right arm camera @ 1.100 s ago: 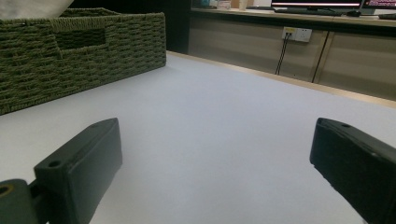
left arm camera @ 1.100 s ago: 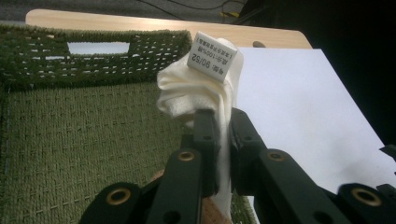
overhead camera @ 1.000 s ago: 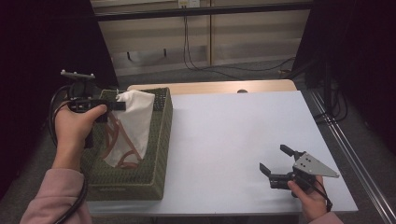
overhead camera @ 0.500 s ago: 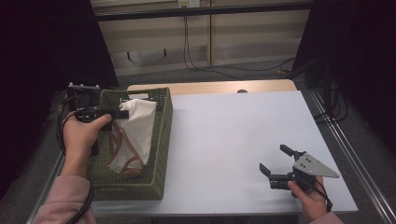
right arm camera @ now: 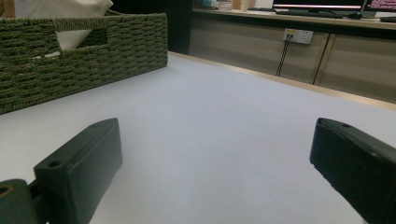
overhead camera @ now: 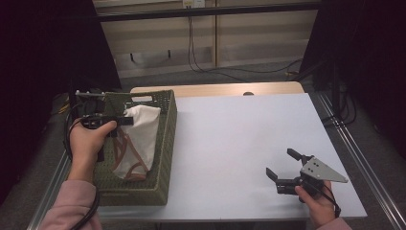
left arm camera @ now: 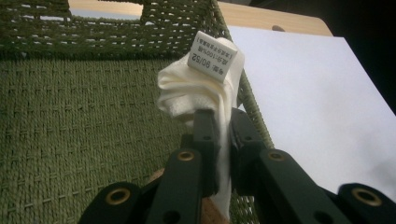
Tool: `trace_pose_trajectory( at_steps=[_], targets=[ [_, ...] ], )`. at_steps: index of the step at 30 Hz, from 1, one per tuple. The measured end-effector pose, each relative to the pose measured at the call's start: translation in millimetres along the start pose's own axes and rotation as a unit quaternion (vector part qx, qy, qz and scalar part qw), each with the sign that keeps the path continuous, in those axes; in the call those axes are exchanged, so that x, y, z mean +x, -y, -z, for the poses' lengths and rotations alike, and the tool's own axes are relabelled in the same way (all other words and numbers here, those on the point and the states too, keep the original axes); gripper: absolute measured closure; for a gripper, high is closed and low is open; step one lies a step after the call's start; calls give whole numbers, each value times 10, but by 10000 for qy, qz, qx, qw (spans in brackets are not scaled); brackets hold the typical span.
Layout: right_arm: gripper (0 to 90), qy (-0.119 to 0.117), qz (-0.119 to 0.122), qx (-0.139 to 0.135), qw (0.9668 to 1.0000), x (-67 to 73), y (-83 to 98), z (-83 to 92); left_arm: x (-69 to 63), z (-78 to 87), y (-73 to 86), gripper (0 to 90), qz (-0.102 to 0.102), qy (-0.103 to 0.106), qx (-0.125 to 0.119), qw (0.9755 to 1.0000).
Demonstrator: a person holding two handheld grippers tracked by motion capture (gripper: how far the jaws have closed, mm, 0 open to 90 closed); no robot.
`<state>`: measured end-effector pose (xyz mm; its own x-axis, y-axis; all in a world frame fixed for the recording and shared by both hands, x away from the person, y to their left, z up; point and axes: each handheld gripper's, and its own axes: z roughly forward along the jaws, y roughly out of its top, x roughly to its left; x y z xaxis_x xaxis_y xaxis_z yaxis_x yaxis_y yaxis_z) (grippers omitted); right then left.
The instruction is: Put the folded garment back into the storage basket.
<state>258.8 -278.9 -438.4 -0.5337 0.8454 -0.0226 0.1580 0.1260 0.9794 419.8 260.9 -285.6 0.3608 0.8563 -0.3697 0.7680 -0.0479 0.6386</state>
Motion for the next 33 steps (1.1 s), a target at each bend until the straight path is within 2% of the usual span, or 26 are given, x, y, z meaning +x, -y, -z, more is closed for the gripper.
trace_pose_trajectory(
  at_steps=[8,11,12,13,15,16,17,18,19,20,23,24,25,26,27,28,29,30,31,33],
  targets=[
    [20,14,-36,22,10000,-8,7,2,50,-105,-21,834,1,2,-65,10000],
    [20,43,-9,31,10000,-6,3,5,77,-138,-23,833,-99,-38,-39,9999],
    [20,39,2,28,10000,-4,2,3,109,-123,-29,832,-347,-56,200,9992],
    [20,5,8,18,10000,-3,2,-1,77,-156,-23,831,-88,-24,-45,9999],
    [20,0,-12,9,10000,-1,1,0,95,-173,-26,831,-127,-35,-108,9999],
    [20,18,-2,17,10000,-3,2,1,95,-178,-24,831,-61,-8,-71,10000],
    [20,35,-2,24,10000,-7,2,3,105,-192,-25,830,-76,-43,-119,9999],
    [20,41,-9,25,10000,-7,3,4,111,-194,-24,830,-59,-34,-97,9999],
    [20,17,-12,13,10000,-9,3,2,132,-197,-28,830,-140,-63,-18,9999],
    [20,16,-10,8,10000,-10,2,3,131,-212,-26,830,-71,-13,-82,9999],
    [20,45,-3,19,10000,-7,0,2,143,-239,-27,829,-72,-42,-76,9999],
    [20,34,1,9,10000,-7,1,-2,154,-251,-29,828,-111,-60,-107,9999],
    [20,41,-6,18,10000,-6,0,-1,188,-241,-38,827,-368,-85,90,9992],
    [20,27,-18,22,10000,-4,0,-2,182,-255,-34,828,-272,-74,77,9996],
    [20,28,-9,20,10000,-4,0,-5,205,-249,-37,827,-370,-84,168,9991],
    [20,-2,-9,2,10000,-6,0,-12,212,-261,-39,828,-382,-106,114,9992],
    [20,-2,-19,10,10000,-5,1,-16,224,-254,-41,828,-417,-92,181,9989],
    [20,6,-38,22,10000,-3,2,-19,232,-254,-42,827,-403,-87,202,9989],
    [20,3,-38,22,10000,-3,4,-21,210,-280,-33,827,-162,-73,-35,9998],
    [20,-8,-28,7,10000,-3,3,-20,221,-286,-29,827,-73,-63,-89,9999]
  ],
)
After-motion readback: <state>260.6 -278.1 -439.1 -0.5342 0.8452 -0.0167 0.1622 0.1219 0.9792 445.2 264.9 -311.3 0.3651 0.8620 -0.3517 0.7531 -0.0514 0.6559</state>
